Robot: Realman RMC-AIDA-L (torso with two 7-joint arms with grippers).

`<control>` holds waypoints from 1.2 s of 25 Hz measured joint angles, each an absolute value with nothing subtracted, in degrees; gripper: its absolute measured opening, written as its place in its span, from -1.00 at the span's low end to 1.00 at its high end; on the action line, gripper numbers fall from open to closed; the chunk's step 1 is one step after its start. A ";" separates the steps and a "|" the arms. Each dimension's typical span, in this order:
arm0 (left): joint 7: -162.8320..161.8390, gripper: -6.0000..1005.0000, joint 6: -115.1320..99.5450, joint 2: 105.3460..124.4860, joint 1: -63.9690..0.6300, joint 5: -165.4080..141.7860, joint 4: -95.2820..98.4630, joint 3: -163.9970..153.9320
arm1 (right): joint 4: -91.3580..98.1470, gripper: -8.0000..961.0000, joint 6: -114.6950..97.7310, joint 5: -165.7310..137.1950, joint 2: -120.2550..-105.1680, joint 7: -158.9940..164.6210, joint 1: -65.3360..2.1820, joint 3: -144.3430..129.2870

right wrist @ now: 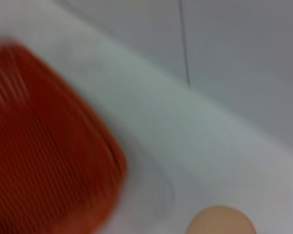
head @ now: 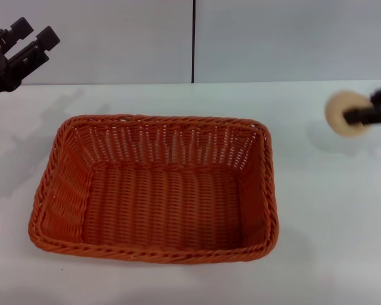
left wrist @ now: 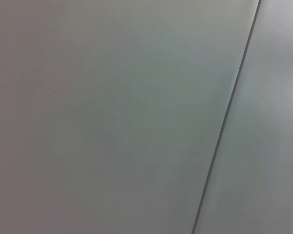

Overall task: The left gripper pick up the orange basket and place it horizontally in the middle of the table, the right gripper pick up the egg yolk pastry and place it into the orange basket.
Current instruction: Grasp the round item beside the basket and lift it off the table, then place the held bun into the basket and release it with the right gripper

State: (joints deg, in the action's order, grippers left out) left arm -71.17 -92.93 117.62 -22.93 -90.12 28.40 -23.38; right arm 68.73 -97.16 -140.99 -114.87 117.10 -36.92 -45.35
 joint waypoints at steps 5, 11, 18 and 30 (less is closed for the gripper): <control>-71.22 0.62 -93.26 117.60 -22.80 -90.11 28.36 -23.38 | 75.72 -0.39 -97.50 -123.25 -116.62 113.97 -32.71 -44.77; -71.04 0.62 -93.43 117.61 -23.02 -90.08 28.30 -23.14 | 72.64 -0.50 -97.92 -103.81 -117.45 108.21 -31.57 -48.51; -70.81 0.62 -93.41 117.61 -23.48 -90.08 28.30 -23.10 | 63.44 -0.54 -97.31 -98.56 -118.52 103.02 -35.84 -55.26; -70.75 0.62 -93.41 117.78 -23.42 -90.08 28.30 -22.91 | 59.51 -0.15 -95.48 -97.45 -118.54 100.06 -36.29 -57.37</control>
